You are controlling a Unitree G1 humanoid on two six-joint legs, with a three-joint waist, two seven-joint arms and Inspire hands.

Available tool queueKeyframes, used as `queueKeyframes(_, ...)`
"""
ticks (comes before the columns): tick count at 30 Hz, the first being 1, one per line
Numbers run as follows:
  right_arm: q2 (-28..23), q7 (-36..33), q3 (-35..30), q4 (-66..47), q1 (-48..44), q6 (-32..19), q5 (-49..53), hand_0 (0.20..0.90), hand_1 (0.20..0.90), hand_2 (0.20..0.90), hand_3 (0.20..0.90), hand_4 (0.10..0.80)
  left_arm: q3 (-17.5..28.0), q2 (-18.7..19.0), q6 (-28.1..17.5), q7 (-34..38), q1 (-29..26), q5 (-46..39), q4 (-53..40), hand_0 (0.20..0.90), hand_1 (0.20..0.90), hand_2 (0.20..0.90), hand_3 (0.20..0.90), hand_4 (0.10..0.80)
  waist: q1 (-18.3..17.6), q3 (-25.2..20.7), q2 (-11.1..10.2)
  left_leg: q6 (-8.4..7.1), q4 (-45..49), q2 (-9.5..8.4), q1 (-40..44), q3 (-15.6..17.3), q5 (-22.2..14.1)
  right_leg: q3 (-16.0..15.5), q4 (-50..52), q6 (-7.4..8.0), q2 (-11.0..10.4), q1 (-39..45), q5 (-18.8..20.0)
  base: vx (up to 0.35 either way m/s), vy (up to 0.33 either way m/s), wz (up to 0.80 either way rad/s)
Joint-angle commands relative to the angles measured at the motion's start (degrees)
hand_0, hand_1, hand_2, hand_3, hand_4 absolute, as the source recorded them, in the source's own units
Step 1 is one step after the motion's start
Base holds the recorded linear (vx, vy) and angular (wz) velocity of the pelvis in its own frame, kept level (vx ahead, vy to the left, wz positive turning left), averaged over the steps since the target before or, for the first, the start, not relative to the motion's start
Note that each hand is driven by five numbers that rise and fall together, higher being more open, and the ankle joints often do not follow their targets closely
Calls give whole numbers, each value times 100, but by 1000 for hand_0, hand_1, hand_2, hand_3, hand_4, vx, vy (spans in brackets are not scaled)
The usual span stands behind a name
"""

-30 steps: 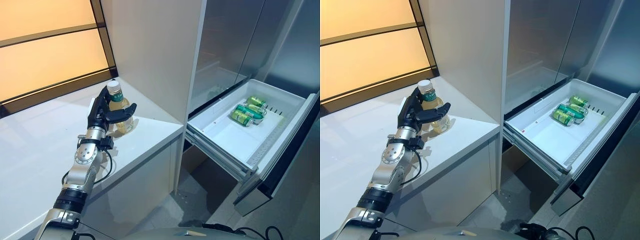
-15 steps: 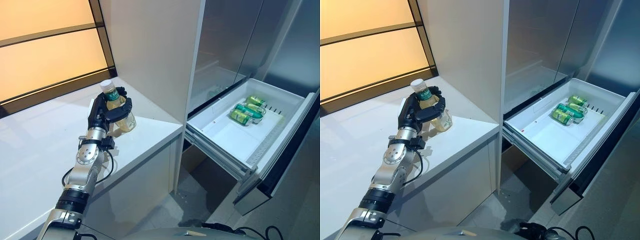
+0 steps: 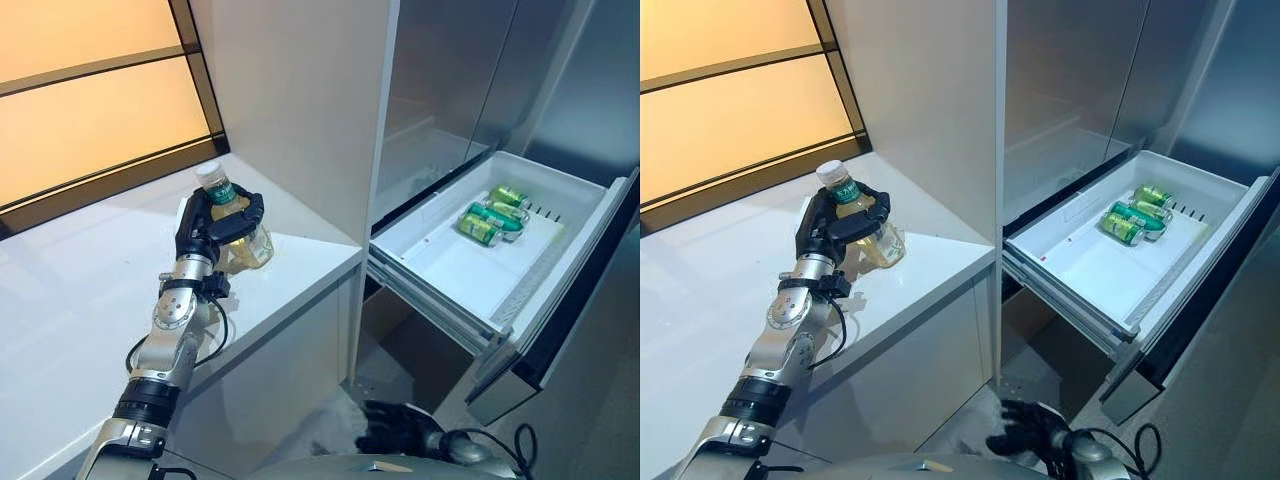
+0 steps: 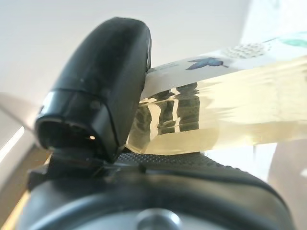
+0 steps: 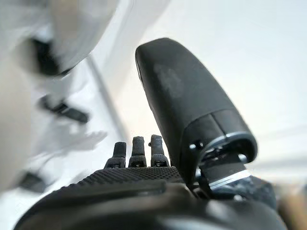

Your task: Put drinks into fridge and close the fridge

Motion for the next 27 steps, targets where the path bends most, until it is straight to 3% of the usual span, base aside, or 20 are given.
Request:
queueKeyframes(1, 246, 480, 106, -1442, -398, -157, 781, 900, 900, 900, 900, 800, 240, -12, -1069, -728, -506, -606, -1387, 300, 300, 300, 200, 100, -21, -153, -254, 139, 37, -173, 91, 344, -444, 341, 25, 262, -171, -109, 167, -43, -22, 2)
queueKeyframes(8, -67, 655, -220, -3523, -529, -18, 1385, 900, 900, 900, 900, 800, 308, 27, -1117, -1327, -464, -1154, -2416, 300, 300, 300, 200, 100, -70, -117, -285, 127, 37, -162, 58, 357, -433, 412, 25, 296, -168, -156, 171, -11, -5, 1)
queueKeyframes(14, -630, 263, -830, -5295, -1289, -68, 1612, 900, 900, 900, 900, 800, 379, 292, -1023, -1830, -721, -1786, -2959, 300, 300, 300, 200, 100, -88, -174, -286, 112, 37, -136, 45, 430, -457, 498, 25, 343, -174, -198, 178, -3, -7, -2)
queueKeyframes(19, -1153, 34, -1065, -5720, -1779, 415, 1707, 900, 900, 900, 900, 800, 367, 553, -838, -1856, -977, -1820, -3167, 300, 300, 300, 200, 100, -110, -220, -312, 97, 37, -127, 45, 460, -477, 537, 25, 348, -172, -215, 182, -9, -7, -1)
queueKeyframes(27, -1388, 72, -904, -5886, -2103, 728, 1664, 900, 900, 900, 900, 800, 53, 615, -467, -1692, -1161, -1456, -3241, 300, 300, 300, 200, 100, -139, -230, -344, 120, 37, -126, 95, 471, -496, 592, 25, 332, -157, -186, 183, -6, -10, -3)
